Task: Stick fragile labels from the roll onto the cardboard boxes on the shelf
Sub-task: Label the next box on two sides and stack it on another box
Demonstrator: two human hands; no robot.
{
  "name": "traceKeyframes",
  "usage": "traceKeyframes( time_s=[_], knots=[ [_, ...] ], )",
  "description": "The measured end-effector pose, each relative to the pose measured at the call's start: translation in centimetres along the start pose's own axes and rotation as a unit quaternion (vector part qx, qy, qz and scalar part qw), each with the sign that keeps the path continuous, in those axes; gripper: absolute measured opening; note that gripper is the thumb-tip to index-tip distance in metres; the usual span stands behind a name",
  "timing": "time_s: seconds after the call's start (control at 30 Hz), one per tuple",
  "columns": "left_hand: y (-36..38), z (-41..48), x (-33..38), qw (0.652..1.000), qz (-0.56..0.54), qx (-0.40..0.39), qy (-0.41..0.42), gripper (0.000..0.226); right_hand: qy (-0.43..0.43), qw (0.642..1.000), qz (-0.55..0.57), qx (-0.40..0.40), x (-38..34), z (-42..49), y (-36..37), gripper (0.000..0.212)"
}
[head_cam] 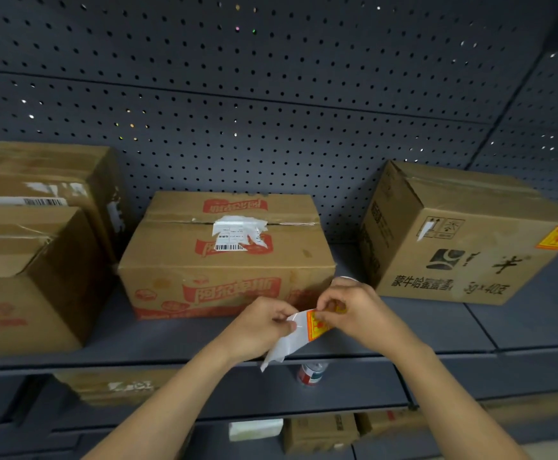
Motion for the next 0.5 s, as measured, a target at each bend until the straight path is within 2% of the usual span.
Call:
traceKeyframes(
  time_s=[0.13,0.33,0.5],
  knots=[
    [0.2,-0.2,-0.2,0.998,-0.06,-0.017,-0.022,0.019,0.036,0.999,0.002,-0.03,0.8,-0.4,1.3,0.009],
    [0.8,0.1,0.0,0.995,-0.085,-0.046,-0.008,0.028,0.107,0.991,0.066,-0.041,1.0,-1.1,1.6,0.012],
    [1.0,0.1,0.5,0.995,-0.075,-0.059,0.011,0.028,0.115,0.986,0.115,-0.037,0.8,-1.7,1.2,0.01]
  ],
)
Point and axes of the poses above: each hand's wrist, its own z-axis towards the middle knuckle, its own y-axis out of the palm, x = y × z, the point moved 7 cm from there along z, towards the middle knuckle, and after that the axes turned 12 degrees about z, right-handed, at the moved point
